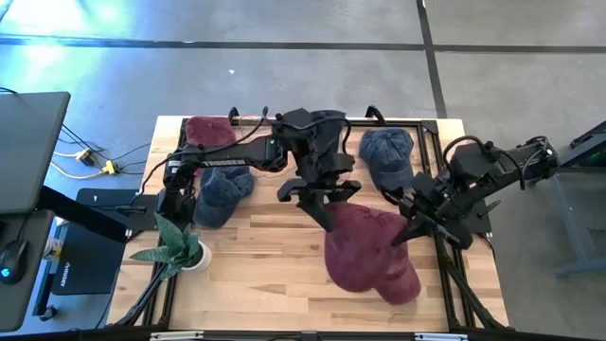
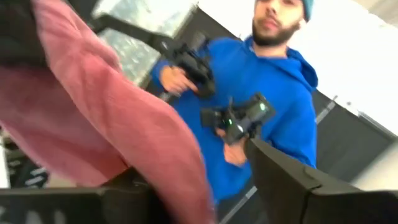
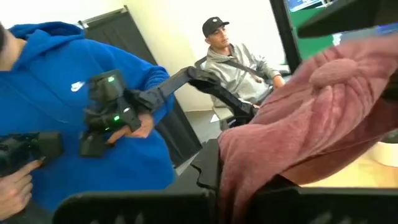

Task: Pick & Place hat
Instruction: Put the bottom left red cap into the left bin

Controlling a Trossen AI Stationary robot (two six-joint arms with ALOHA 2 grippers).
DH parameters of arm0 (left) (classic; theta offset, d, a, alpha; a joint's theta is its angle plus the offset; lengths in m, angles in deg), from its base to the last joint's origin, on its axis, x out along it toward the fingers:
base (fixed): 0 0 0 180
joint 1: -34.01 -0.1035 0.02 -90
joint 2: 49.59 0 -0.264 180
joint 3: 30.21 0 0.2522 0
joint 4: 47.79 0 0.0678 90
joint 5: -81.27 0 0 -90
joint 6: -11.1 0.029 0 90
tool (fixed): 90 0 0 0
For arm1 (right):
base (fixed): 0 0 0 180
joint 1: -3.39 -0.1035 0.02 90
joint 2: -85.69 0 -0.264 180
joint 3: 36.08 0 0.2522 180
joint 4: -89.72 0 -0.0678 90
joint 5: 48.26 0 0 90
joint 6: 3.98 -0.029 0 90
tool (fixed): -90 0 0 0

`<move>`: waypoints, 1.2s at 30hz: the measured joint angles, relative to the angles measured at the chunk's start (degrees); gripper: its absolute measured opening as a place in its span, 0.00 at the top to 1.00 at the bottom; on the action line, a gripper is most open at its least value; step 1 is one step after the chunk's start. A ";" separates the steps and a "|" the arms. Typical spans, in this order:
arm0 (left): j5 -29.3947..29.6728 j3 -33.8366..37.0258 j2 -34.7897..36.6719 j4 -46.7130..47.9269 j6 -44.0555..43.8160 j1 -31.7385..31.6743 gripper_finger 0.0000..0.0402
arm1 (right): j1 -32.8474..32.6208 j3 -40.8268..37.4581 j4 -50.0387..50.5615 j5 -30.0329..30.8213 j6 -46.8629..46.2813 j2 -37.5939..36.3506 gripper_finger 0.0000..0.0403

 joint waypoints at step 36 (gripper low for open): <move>6.85 0.00 0.00 -2.02 8.14 -0.30 0.99 | -0.22 0.00 -1.09 -0.57 -9.94 -1.29 0.71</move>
